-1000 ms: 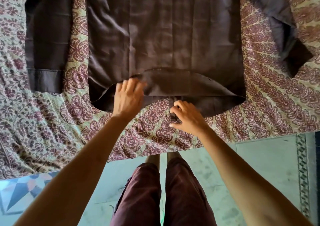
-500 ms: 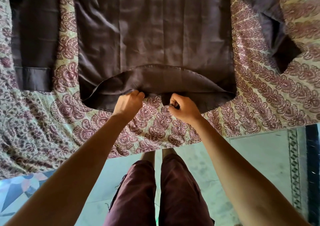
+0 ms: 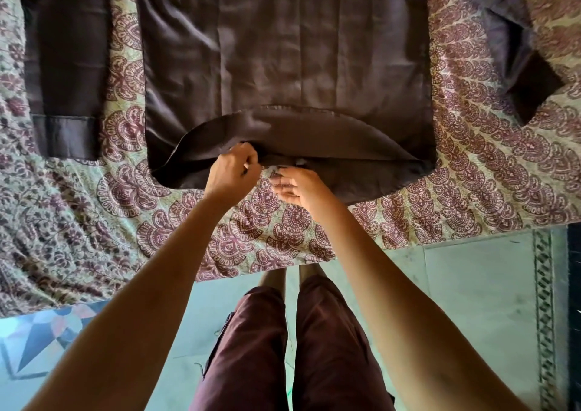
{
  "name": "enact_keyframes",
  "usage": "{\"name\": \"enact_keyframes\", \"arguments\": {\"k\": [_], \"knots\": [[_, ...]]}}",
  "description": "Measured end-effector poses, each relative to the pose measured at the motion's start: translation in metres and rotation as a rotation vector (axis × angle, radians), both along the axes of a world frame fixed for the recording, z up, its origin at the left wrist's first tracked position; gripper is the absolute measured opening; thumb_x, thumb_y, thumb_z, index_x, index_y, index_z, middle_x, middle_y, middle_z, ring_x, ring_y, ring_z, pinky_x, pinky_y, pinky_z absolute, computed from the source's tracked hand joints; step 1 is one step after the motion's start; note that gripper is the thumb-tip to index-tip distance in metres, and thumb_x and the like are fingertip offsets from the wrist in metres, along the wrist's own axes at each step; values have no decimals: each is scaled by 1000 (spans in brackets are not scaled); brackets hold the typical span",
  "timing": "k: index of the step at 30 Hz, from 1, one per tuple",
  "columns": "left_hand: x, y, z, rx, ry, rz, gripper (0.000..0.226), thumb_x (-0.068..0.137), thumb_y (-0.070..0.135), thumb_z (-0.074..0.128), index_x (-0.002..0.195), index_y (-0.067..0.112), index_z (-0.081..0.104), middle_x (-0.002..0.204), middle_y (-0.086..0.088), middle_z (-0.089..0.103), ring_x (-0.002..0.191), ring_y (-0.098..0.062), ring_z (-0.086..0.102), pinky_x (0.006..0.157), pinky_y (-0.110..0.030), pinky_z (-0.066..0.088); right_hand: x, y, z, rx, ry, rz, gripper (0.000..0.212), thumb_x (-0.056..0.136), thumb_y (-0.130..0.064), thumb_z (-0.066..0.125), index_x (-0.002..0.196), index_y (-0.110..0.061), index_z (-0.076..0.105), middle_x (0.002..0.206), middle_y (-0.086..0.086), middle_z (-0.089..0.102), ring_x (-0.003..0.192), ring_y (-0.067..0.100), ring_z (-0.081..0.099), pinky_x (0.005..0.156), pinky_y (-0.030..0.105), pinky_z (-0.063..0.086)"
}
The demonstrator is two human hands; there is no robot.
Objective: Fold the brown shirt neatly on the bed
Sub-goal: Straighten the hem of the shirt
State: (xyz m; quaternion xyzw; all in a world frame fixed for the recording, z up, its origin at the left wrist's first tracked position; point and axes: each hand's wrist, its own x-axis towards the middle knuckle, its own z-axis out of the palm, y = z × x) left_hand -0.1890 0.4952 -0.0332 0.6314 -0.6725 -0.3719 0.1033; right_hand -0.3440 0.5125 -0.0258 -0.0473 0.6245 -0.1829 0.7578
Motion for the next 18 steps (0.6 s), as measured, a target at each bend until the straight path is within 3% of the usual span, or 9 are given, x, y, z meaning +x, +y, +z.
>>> {"name": "enact_keyframes", "arguments": {"k": [3, 5, 7, 9, 12, 14, 16, 18], "knots": [[3, -4, -1, 88, 171, 119, 4, 78, 9, 47, 78, 10, 51, 53, 5, 44, 45, -9, 42, 48, -27, 36, 14, -5, -1, 44, -83, -360, 9, 92, -2, 41, 90, -5, 49, 94, 10, 59, 81, 19, 60, 92, 37, 46], [5, -6, 0, 122, 213, 166, 15, 81, 0, 50, 84, 14, 50, 55, 7, 45, 45, -4, 39, 48, -19, 31, 18, -1, -5, -56, -82, -489, 20, 90, 1, 42, 108, -8, 44, 93, 7, 56, 90, 21, 60, 91, 38, 43], [8, -7, -1, 120, 202, 147, 18, 84, -3, 50, 84, 16, 50, 62, 4, 51, 51, -3, 44, 53, -21, 35, 19, 5, -8, -147, -6, -377, 35, 90, -5, 50, 123, -11, 42, 104, 8, 58, 105, 22, 56, 98, 38, 41], [12, -5, -3, 95, 138, 70, 20, 85, -1, 47, 81, 16, 57, 77, -5, 61, 65, -15, 55, 64, -31, 45, 18, 10, -5, -208, 107, -141, 29, 88, -15, 58, 116, -12, 51, 119, 8, 57, 113, 21, 54, 100, 37, 42], [17, 6, -1, 4, 68, -56, 26, 79, 6, 44, 84, 14, 68, 95, -5, 66, 82, -25, 62, 73, -39, 52, 12, 19, -1, -346, 283, -55, 9, 87, -19, 61, 96, -16, 62, 101, 2, 65, 93, 12, 60, 78, 22, 47], [16, 24, 2, -129, -21, -161, 29, 76, 9, 48, 93, 17, 70, 105, -5, 63, 87, -26, 62, 71, -37, 52, 5, 27, -2, -400, 389, -39, 8, 88, -21, 61, 84, -14, 66, 84, 0, 65, 80, 12, 60, 71, 24, 47], [13, 46, 2, -274, -112, -289, 34, 77, 19, 50, 108, 16, 64, 112, -10, 59, 90, -28, 57, 72, -37, 46, 0, 35, -4, -358, 392, -1, 12, 89, -22, 60, 81, -14, 63, 80, 0, 64, 74, 13, 60, 66, 28, 48], [6, 66, -2, -323, -195, -432, 44, 78, 30, 49, 120, 17, 51, 115, -13, 56, 90, -27, 53, 73, -37, 40, -3, 44, -4, -264, 341, 36, 10, 90, -22, 59, 85, -14, 60, 76, 5, 63, 55, 11, 60, 51, 25, 49]]}}
